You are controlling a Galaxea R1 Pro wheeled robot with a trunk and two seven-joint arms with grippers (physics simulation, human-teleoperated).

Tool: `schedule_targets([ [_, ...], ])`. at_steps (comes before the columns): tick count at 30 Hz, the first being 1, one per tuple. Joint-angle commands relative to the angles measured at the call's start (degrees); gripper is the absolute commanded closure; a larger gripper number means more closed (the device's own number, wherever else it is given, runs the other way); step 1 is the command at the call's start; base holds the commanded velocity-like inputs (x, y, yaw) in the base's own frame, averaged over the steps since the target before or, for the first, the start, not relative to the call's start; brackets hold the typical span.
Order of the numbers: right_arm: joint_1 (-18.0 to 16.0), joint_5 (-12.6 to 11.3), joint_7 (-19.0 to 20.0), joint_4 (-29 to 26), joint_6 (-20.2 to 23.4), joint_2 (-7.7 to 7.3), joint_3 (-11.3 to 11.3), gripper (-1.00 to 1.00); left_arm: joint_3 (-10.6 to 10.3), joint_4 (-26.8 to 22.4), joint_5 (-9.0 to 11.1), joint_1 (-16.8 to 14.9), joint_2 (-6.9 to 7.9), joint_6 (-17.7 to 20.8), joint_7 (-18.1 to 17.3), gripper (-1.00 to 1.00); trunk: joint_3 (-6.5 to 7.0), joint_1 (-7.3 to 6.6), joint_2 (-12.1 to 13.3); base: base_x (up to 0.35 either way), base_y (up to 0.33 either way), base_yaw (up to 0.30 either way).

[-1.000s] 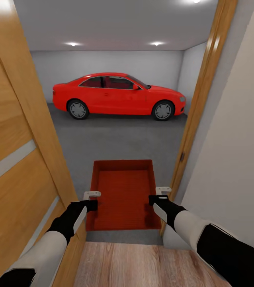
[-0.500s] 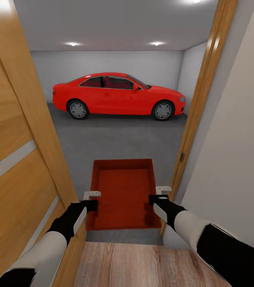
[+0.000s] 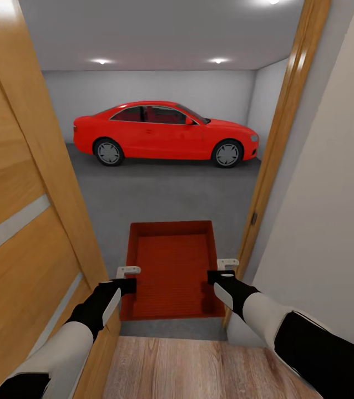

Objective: Move the two storage containers from the living room to the garage. In the garage, place one container on the floor and stack the other container on top of it (either order is fine).

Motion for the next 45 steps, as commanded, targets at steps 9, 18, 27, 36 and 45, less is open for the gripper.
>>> schedule_targets([
  [9, -0.07, -0.05, -0.23, -0.3, 0.44, -0.4, -0.12, 1.0, -0.82, -0.02, 1.42, 0.01, 0.05, 0.34, 0.62, 1.0, -0.12, 0.03, -0.12, 0.0, 0.0, 0.0],
  [18, -0.07, -0.05, -0.23, -0.3, 0.44, -0.4, -0.12, 1.0, -0.82, -0.02, 1.42, 0.01, 0.02, 0.38, 1.08, 1.0, -0.12, 0.03, -0.12, 0.0, 0.0, 0.0],
  [27, -0.07, -0.05, -0.23, -0.3, 0.44, -0.4, -0.12, 1.0, -0.82, -0.02, 1.33, 0.01, 0.02, 0.34, 1.05, 1.0, -0.12, 0.03, -0.12, 0.023, 0.0, 0.0],
  [36, -0.07, -0.05, -0.23, -0.3, 0.38, -0.4, -0.12, 1.0, -0.82, -0.02, 1.13, 0.01, 0.1, 0.3, 0.81, 1.0, -0.12, 0.03, -0.12, 0.157, 0.0, 0.0],
  [45, -0.07, -0.05, -0.23, -0.3, 0.48, -0.4, -0.12, 1.0, -0.82, -0.02, 1.13, 0.01, 0.04, 0.38, 1.15, 1.0, -0.12, 0.03, -0.12, 0.003, 0.0, 0.0],
])
